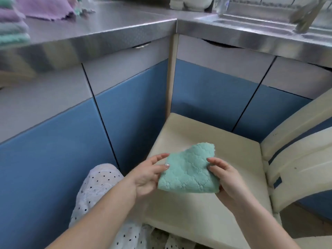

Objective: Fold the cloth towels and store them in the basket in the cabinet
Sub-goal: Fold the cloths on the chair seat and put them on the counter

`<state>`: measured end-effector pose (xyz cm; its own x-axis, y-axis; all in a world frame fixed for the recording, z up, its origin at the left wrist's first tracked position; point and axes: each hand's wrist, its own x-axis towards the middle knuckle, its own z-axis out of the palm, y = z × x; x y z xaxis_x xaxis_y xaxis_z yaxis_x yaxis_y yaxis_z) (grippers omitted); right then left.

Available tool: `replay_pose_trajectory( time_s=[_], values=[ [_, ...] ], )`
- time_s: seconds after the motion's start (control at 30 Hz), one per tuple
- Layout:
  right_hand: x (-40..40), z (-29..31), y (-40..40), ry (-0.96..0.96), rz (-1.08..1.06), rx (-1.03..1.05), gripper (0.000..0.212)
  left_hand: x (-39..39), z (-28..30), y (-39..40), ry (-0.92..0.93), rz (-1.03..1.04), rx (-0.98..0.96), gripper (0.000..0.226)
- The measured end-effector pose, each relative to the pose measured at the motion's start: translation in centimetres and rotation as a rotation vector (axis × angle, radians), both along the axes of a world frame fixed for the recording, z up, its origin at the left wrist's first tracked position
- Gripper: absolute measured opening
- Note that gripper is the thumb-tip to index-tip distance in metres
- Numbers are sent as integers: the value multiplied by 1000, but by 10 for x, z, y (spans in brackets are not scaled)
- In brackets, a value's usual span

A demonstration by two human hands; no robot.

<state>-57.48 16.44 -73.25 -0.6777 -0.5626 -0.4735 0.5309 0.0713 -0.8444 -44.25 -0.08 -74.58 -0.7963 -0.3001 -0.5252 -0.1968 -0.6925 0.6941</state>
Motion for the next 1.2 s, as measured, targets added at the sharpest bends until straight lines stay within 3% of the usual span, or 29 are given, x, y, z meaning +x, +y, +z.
replay_pose_trajectory(
  time_s=[0.13,0.3,0.5,0.73,0.87,1.03,1.2],
  values=[
    [4,60,-42,52,192,-136,22,34,56,-32,135,56,25,38],
    [21,143,-101,290,429,-237,26,82,145,-63,260,242,-257,43],
    [49,222,-161,484,619,-378,23,137,227,-79,262,435,-622,38],
    [97,300,-238,626,615,-506,15,190,313,-116,142,607,-955,30],
    [119,321,-282,662,640,-518,11,208,338,-147,-14,673,-1034,21],
    [131,325,-332,947,673,-329,13,221,341,-174,-126,730,-1059,18],
    [134,318,-365,911,714,-297,16,221,326,-191,-196,731,-1058,18]
  ],
)
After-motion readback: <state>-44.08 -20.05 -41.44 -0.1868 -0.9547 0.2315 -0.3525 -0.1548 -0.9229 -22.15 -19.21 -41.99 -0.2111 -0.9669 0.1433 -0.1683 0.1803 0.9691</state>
